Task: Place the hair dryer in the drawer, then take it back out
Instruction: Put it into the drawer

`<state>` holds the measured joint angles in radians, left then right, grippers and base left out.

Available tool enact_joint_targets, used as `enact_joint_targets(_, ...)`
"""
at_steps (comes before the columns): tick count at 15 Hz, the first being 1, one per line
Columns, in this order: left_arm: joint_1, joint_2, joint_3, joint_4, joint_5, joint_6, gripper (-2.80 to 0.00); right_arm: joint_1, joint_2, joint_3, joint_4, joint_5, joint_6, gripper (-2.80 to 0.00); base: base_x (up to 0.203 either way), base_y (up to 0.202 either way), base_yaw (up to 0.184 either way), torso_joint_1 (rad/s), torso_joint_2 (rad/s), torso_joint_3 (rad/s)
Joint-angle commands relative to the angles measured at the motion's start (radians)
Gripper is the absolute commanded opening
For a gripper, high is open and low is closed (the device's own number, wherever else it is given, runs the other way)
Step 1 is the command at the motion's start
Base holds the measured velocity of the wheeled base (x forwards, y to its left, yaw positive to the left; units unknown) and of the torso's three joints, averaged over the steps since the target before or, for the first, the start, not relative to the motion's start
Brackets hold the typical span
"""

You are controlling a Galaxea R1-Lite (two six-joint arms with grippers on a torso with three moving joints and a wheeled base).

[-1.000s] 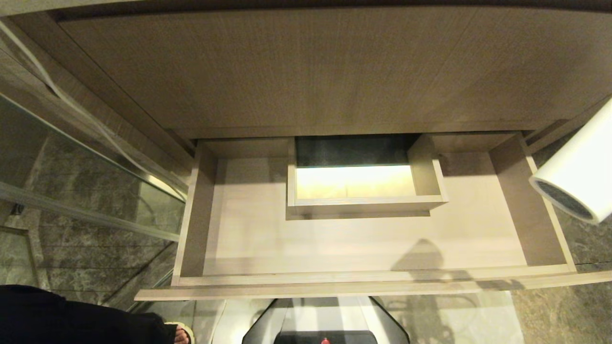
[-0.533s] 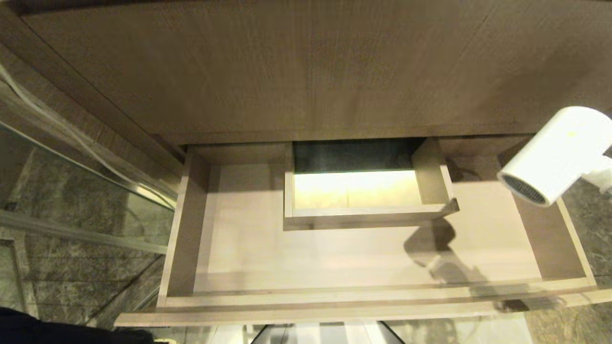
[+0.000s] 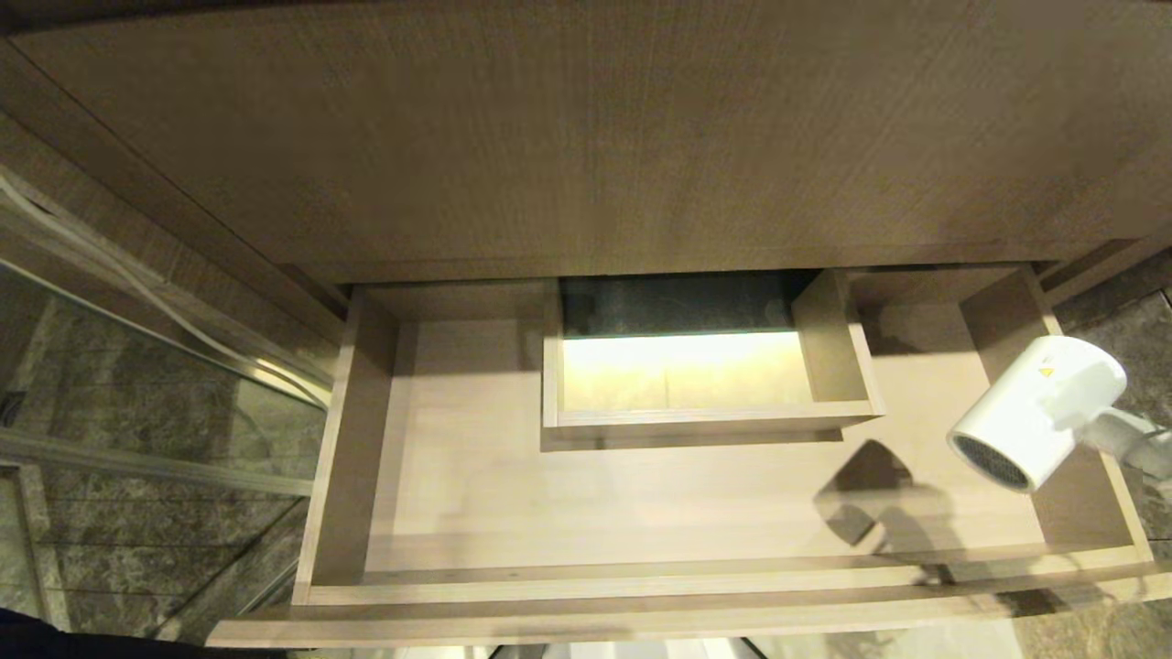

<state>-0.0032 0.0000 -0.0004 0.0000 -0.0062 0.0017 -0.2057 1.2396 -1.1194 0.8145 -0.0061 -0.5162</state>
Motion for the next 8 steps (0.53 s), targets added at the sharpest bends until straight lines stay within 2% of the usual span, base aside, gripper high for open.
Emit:
enact_joint_targets(1,0.000,0.000,0.001,0.000,0.000,0.000,-2.80,-0.015,0.105,-0.001,-0.005,0.004,-0.002,-2.80,0.000,0.000,0.000,0.017,0.01,0.041)
enact_joint_targets(8,0.000,0.000,0.002,0.000,0.000,0.000,-2.80,-0.033,0.435,-0.127,-0.149,0.040,0.000,-2.80,0.000,0.000,0.000,0.001,0.00,0.004)
